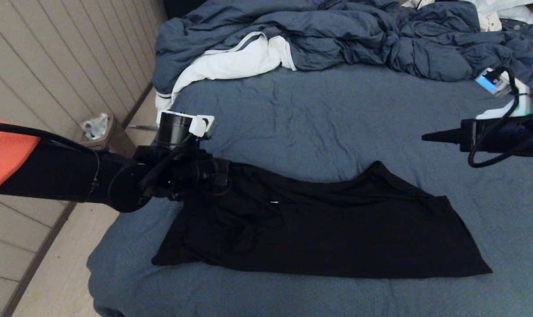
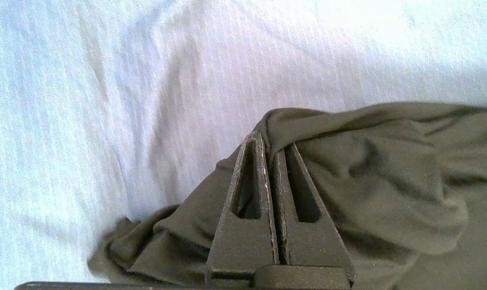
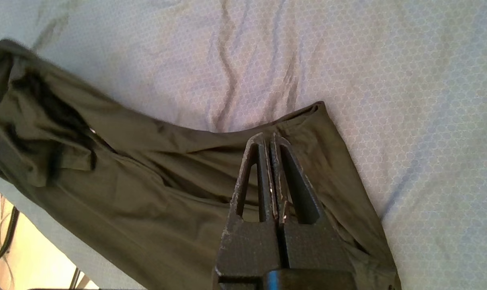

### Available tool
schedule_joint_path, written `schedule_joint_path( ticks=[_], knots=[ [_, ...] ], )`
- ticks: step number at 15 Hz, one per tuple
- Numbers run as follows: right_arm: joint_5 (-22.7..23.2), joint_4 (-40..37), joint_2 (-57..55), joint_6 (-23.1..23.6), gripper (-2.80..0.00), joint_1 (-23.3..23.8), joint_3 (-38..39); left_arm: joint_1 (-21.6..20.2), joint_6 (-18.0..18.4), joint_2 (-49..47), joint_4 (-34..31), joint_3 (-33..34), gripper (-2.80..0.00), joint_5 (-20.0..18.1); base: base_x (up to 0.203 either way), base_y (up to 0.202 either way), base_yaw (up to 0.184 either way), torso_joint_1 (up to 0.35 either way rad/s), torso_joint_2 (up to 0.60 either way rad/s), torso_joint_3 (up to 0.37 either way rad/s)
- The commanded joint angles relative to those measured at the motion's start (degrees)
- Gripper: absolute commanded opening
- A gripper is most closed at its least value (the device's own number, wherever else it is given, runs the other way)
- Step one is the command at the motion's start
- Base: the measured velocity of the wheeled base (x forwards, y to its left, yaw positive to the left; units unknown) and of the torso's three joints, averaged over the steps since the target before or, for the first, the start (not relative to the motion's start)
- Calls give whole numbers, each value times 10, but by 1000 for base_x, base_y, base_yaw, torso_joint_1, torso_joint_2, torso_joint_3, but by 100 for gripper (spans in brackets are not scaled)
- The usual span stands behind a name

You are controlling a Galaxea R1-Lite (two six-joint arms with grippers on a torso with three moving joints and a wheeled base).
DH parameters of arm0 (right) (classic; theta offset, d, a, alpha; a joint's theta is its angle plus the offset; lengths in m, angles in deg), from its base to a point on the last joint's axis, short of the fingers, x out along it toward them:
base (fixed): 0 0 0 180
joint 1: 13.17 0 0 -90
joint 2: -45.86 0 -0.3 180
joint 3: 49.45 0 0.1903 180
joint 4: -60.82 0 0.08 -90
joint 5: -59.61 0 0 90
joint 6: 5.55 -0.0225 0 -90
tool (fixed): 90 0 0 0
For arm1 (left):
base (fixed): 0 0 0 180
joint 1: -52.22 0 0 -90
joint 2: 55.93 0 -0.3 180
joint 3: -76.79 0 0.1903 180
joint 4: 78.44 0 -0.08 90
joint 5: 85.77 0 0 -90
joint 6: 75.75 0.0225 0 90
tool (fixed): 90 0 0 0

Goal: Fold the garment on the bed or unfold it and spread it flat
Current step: Unford the black T-shirt

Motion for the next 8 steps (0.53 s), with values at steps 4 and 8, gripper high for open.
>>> schedule_joint_path(
  ticks=[4,8],
  knots=[
    [1,-1,-3,6,-280,-5,1,-22,13,-46,36,-36,-280,0,0,0,0,0,0,0],
    [0,-1,-6,9,-280,-9,3,-46,42,-73,76,-54,-280,0,0,0,0,0,0,0]
  ],
)
